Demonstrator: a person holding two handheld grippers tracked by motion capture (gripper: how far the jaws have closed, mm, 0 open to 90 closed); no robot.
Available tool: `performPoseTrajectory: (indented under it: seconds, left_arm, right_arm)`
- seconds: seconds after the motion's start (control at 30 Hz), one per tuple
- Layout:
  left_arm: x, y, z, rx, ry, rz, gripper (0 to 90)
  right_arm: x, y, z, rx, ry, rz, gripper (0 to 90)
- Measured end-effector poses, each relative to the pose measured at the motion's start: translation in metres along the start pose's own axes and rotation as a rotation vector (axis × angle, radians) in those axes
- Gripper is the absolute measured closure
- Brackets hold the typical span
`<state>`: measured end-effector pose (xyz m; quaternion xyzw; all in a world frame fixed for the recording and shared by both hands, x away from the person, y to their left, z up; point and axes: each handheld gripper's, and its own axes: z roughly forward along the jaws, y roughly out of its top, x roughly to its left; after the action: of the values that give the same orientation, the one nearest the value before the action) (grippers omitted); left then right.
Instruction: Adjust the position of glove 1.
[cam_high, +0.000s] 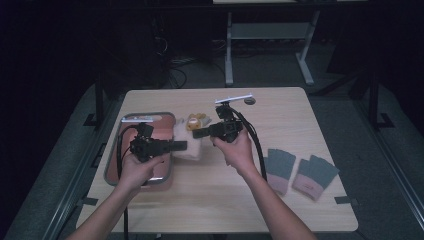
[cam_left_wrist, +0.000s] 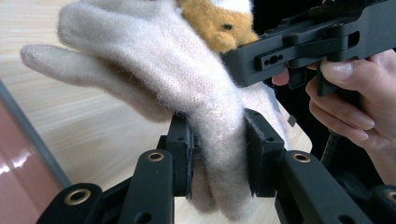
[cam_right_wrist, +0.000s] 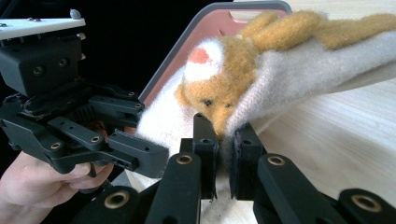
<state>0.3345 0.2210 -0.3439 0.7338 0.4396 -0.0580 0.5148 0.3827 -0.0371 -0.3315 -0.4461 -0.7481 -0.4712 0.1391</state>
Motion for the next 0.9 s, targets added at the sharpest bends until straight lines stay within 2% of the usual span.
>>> performPoseTrajectory:
  seconds: [0.23, 0.6, 0.9]
  left_arm:
    - [0.002, 0.003, -0.010, -0.005, 0.009, 0.012, 66.6]
    - [0.006, 0.006, -0.024, -0.023, 0.025, 0.013, 66.5]
    - [0.013, 0.006, -0.042, -0.037, 0.043, 0.004, 66.5]
  right_arm:
    - [0.008, 0.007, 0.005, 0.004, 0.005, -0.011, 83.0]
    - [0.018, 0.016, 0.015, 0.003, 0.021, -0.025, 82.9]
    - [0.027, 0.023, 0.028, 0.011, 0.040, -0.029, 83.0]
